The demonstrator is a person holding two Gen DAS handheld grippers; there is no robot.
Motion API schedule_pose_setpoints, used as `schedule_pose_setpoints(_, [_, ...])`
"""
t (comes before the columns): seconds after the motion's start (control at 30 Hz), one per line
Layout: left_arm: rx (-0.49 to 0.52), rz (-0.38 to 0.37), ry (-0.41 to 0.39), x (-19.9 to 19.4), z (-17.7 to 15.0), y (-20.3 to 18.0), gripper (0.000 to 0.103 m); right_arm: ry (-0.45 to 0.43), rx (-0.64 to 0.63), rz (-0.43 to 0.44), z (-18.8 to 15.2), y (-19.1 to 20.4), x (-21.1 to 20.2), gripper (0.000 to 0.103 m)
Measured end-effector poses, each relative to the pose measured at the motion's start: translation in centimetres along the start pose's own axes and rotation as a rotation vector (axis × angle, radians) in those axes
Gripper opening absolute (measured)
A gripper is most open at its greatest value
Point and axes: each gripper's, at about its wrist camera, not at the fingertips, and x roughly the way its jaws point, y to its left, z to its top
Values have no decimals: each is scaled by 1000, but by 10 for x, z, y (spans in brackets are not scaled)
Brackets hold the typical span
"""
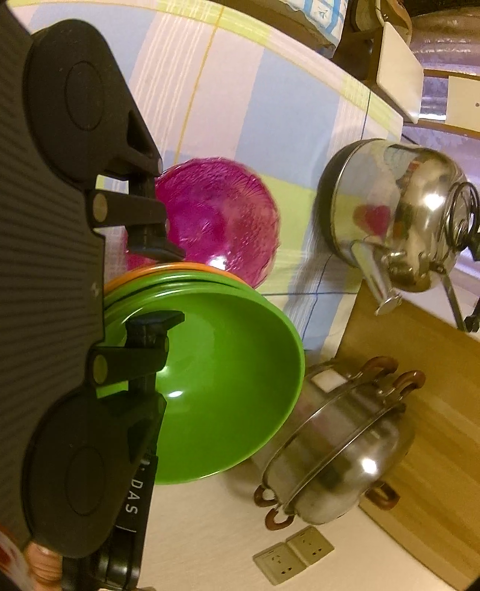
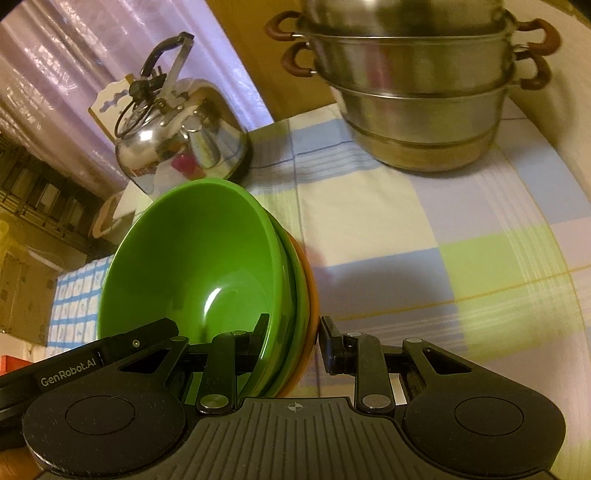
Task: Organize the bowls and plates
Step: 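Lift and carry the nested green and orange bowls over the pink plates with both grippers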
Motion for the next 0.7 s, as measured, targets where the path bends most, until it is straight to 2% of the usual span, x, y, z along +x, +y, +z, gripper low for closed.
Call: schedule_pose_setpoints(0.7, [-26, 55, -8, 37, 34, 47, 24, 23, 9, 61, 28, 21, 71, 27])
